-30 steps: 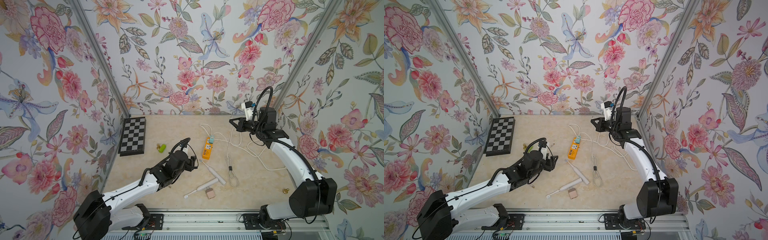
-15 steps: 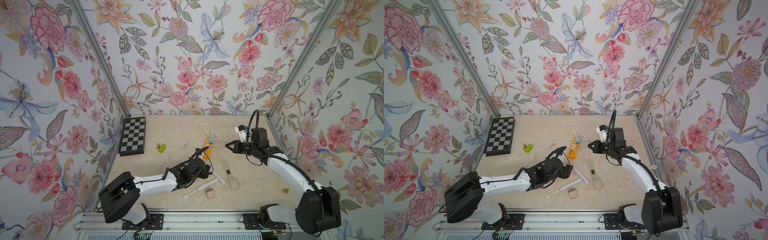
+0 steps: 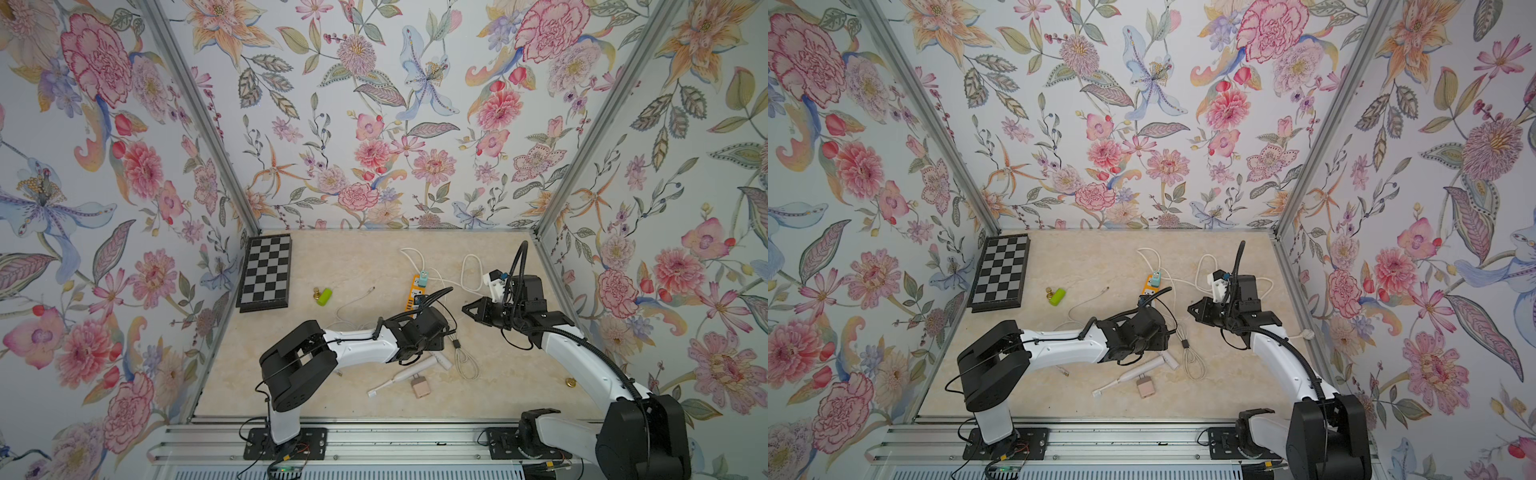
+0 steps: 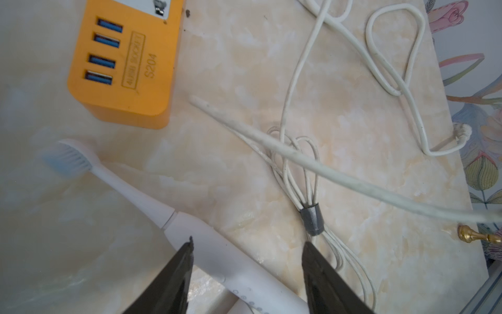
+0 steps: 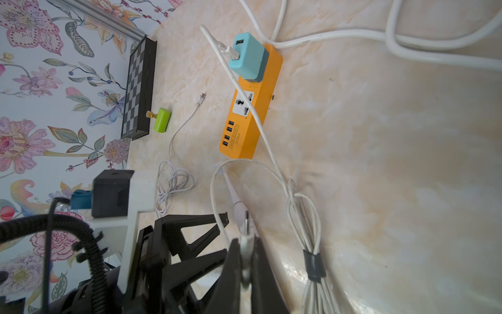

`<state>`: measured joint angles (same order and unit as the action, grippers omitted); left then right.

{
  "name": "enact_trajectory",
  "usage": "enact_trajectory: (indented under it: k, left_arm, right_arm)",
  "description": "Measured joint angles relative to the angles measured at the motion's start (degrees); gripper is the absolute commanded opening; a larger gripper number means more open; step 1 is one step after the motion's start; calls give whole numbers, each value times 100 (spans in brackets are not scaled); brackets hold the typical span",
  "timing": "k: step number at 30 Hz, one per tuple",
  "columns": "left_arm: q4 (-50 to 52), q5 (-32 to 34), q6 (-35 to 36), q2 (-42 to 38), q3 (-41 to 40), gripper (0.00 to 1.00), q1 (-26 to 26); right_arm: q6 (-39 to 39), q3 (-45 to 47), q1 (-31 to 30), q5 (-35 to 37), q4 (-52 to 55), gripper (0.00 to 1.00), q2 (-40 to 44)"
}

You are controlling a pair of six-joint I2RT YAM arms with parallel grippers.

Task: Charge the electric toothbrush
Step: Pick up the electric toothbrush from the center of the board.

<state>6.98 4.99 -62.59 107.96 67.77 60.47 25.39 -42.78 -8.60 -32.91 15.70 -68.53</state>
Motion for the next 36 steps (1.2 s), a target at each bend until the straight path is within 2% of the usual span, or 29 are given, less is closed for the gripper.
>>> enact_trajectory:
  k: [3, 12, 20, 24, 29, 36]
  left_arm:
    - [249, 13, -76, 304, 341, 58, 31]
    - [1095, 120, -216, 573, 778, 57, 162]
    - [1519, 402, -254, 581, 1272, 61, 186]
    - [1574, 439, -472, 448, 1113, 64, 229]
    - [1436, 339, -973, 131, 481, 65, 339]
    - [1246, 286, -1357, 144, 391, 65, 330]
  right_arm:
    - [22, 48, 131, 24, -9, 0, 57]
    - [85, 251, 313, -74, -173, 0, 127]
    - [87, 374, 313, -118, -356, 0, 179]
    - [87, 398, 315, -127, -400, 0, 179]
    - [87, 402, 339, -197, -452, 0, 179]
    - [85, 402, 363, -254, -485, 0, 179]
